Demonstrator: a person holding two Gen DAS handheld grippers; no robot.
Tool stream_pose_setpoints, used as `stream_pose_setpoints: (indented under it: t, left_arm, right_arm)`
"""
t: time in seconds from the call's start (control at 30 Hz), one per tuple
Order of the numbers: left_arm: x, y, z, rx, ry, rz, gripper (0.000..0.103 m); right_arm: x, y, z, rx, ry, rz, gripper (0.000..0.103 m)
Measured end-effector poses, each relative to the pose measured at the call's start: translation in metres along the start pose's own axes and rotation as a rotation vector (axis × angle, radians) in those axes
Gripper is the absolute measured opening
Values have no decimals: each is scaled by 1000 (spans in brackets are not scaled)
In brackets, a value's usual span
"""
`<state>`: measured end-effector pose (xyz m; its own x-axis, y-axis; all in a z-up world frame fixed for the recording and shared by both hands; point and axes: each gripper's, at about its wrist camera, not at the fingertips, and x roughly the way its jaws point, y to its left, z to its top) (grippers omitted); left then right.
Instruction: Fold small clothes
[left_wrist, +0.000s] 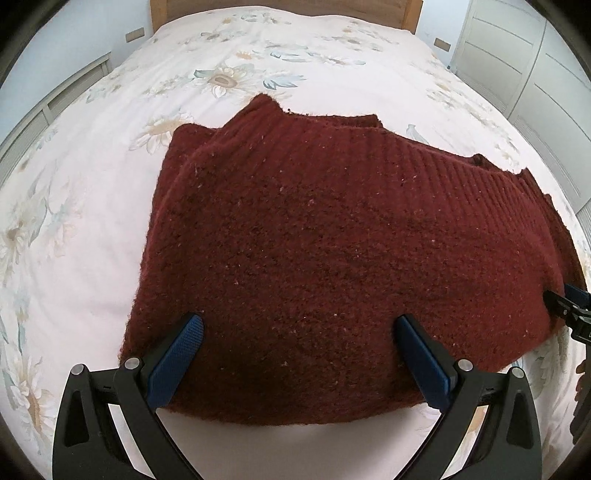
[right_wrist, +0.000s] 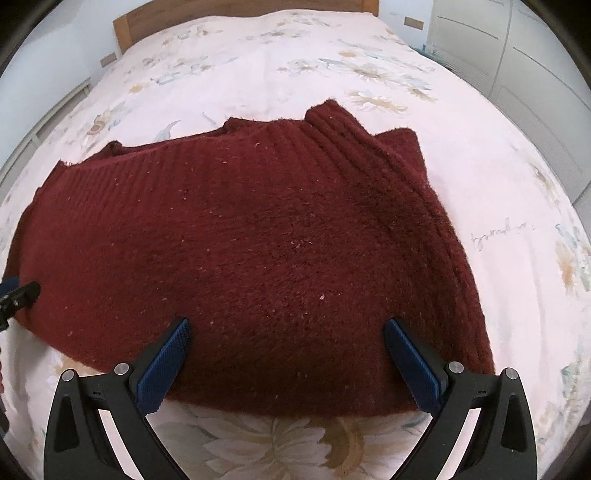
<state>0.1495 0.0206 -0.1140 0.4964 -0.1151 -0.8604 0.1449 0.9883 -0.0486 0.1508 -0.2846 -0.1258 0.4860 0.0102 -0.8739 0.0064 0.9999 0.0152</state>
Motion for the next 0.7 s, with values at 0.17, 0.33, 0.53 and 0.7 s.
stream_pose_setpoints:
  t: [0.17, 0.33, 0.53, 0.7]
  left_arm:
    - [-23, 4, 14, -18, 35, -50, 102]
    - [-56, 35, 35, -22, -18, -43, 102]
    - [-40, 80, 40, -101, 84, 32, 102]
    - [-12, 95, 32, -183, 179, -111, 102]
  right_arm:
    - [-36, 2, 1, -19, -30, -21, 103]
    - [-68, -8, -6, -4, -66, -22, 103]
    - [-86, -25, -25, 12, -68, -34, 103]
    - [-89, -43, -36, 53, -69, -19, 103]
